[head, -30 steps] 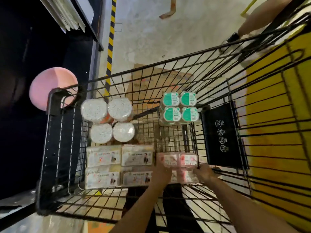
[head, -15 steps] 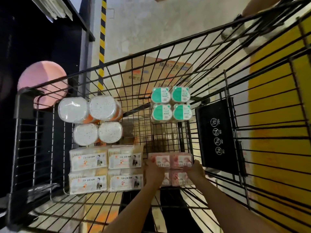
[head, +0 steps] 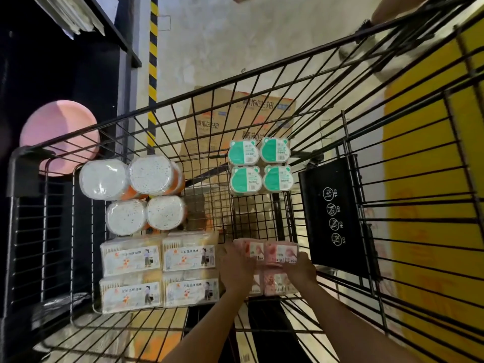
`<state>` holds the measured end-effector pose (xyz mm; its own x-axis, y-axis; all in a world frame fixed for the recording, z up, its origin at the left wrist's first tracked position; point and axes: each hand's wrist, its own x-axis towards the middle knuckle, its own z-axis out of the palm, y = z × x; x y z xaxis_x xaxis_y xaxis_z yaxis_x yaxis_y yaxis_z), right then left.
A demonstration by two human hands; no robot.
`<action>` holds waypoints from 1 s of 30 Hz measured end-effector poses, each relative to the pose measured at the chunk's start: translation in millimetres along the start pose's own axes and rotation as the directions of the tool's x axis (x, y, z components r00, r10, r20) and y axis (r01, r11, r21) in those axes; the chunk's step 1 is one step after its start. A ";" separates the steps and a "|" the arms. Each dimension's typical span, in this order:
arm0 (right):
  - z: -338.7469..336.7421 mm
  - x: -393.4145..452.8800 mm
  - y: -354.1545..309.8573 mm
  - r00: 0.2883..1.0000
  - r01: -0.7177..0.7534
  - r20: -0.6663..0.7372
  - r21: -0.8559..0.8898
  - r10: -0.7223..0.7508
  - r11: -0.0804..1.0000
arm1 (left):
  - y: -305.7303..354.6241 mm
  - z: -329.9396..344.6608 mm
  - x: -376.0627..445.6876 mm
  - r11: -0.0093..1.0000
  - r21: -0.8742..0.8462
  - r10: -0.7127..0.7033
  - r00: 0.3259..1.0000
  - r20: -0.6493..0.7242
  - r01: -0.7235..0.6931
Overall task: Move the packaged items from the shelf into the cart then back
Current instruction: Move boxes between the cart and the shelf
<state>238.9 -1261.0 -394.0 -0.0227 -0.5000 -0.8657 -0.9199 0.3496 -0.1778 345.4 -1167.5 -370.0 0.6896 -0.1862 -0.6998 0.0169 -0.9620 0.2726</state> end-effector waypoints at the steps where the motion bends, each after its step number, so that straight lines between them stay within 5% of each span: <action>1: 0.2 -1.1 -0.9 1.000 0.004 -0.008 -0.007 -0.004 1.000 | -2.0 2.5 3.2 1.000 -0.017 0.002 1.000 0.024 -0.001; 8: 2.2 -3.4 -2.8 0.999 0.021 -0.045 -0.037 -0.022 0.999 | -1.2 -8.9 4.0 0.957 -0.288 0.093 0.981 0.169 -0.040; 14: 10.0 -6.9 -14.8 0.996 -0.003 -0.086 -0.130 -0.008 0.992 | -2.2 -62.5 0.9 0.750 -0.660 0.259 0.894 0.365 0.053; 20: 20.4 -8.2 -21.7 0.988 -0.034 -0.155 -0.198 0.003 0.980 | -13.3 -93.3 6.9 0.730 -0.677 0.326 0.825 0.461 0.090; 30: 27.5 -6.8 -23.2 0.985 -0.056 -0.172 -0.137 0.032 0.989 | -26.3 -102.4 13.3 0.725 -0.682 0.296 0.852 0.433 0.095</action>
<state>271.1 -1244.0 -396.8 -0.1192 -0.6173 -0.7776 -0.9622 0.2649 -0.0629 428.2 -1124.2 -318.9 0.2791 -0.5295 -0.8010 0.5712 -0.5790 0.5818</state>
